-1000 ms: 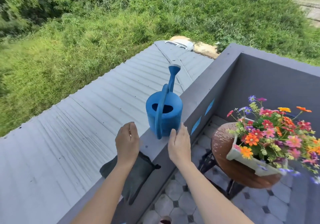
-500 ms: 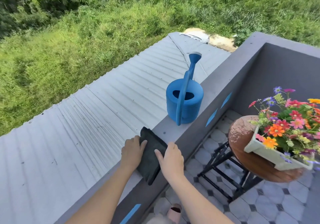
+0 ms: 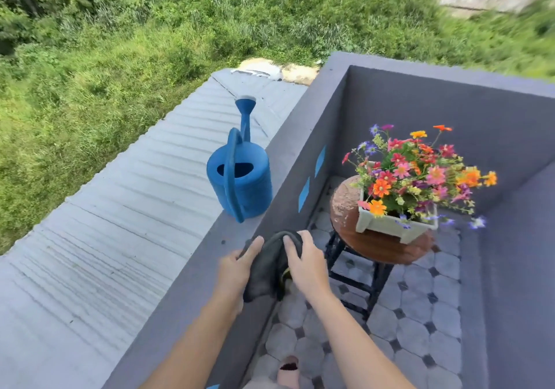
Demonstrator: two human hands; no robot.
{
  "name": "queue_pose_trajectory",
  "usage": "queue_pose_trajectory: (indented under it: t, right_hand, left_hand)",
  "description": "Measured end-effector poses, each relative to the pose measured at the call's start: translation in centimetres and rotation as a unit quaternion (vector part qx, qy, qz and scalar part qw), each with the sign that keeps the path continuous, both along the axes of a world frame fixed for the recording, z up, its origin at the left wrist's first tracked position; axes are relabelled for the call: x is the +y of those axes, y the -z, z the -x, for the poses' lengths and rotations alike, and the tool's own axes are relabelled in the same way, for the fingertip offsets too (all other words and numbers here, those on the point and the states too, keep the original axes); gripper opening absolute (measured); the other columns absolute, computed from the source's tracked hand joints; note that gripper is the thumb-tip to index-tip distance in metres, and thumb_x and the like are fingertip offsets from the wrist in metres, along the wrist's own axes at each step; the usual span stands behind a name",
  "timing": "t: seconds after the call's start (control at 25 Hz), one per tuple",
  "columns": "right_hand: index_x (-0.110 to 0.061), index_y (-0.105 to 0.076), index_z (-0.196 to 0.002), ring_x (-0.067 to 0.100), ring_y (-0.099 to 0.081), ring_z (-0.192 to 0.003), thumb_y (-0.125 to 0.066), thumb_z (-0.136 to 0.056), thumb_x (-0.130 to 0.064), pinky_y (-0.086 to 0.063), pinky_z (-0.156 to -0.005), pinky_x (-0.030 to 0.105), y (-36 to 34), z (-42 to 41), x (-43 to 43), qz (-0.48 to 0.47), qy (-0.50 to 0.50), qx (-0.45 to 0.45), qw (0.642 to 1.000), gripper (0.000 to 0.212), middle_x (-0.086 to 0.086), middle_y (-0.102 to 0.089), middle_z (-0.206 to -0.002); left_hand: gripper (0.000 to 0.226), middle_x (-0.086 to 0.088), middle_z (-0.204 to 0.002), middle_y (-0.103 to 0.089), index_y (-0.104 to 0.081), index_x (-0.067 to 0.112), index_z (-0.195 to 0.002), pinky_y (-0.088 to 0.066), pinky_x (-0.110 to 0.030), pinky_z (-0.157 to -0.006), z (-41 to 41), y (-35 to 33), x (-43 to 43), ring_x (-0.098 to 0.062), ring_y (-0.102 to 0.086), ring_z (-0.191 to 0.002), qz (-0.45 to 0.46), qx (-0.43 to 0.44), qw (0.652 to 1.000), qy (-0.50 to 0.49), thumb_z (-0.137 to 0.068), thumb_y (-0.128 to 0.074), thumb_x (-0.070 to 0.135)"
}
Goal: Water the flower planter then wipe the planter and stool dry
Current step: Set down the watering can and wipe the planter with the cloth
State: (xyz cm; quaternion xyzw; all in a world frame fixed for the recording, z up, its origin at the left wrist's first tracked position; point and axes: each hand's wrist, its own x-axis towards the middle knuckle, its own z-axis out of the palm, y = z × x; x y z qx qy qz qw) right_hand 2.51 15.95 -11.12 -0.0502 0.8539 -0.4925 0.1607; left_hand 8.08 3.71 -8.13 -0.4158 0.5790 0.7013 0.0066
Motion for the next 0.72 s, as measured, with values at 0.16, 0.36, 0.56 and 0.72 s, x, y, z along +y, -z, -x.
queue_pose_trajectory:
  t: [0.16,0.36,0.56,0.72]
  right_hand:
    - [-0.019,-0.05,-0.102,0.018,-0.06,-0.075,-0.043,-0.099,-0.044,-0.042,-0.059,0.028,1.2,1.3,6.0,0.033,0.088,0.006,0.996,0.026,-0.003,-0.061,-0.078]
    - [-0.02,-0.051,-0.101,0.004,-0.058,-0.08,-0.045,-0.099,-0.04,-0.041,-0.063,0.014,5.2,1.9,11.1,0.08,0.162,-0.045,0.982,0.021,-0.009,-0.061,-0.085]
    - [-0.015,-0.04,-0.134,0.013,-0.051,-0.117,-0.044,-0.099,-0.04,-0.042,-0.094,0.019,9.5,5.4,14.0,0.12,0.334,-0.042,0.934,0.044,0.001,-0.05,-0.13]
    - [-0.012,-0.019,-0.149,0.025,-0.03,-0.142,-0.05,-0.09,-0.055,-0.031,-0.115,0.046,11.0,9.3,15.3,0.087,0.374,0.062,0.921,0.08,0.011,-0.03,-0.153]
  left_hand:
    - [0.029,-0.016,-0.103,-0.073,-0.066,0.003,-0.107,-0.057,-0.042,-0.081,3.3,0.7,5.2,-0.029,-0.07,-0.092,-0.077,0.029,0.989,0.12,-0.085,-0.067,0.022]
    - [0.02,-0.012,-0.107,-0.069,-0.058,0.01,-0.106,-0.054,-0.029,-0.067,7.1,4.2,9.6,-0.019,-0.068,-0.088,0.003,0.056,0.984,0.168,-0.094,-0.054,0.026]
    - [0.02,-0.001,-0.099,-0.063,-0.047,0.016,-0.113,-0.052,-0.026,-0.06,11.5,7.9,10.2,-0.012,-0.063,-0.084,-0.035,0.092,0.995,0.03,-0.098,-0.046,0.029]
    - [0.017,0.004,-0.091,-0.057,-0.043,0.021,-0.103,-0.048,-0.027,-0.063,15.1,8.9,9.5,-0.012,-0.06,-0.08,-0.049,0.147,0.984,-0.083,-0.091,-0.055,0.024]
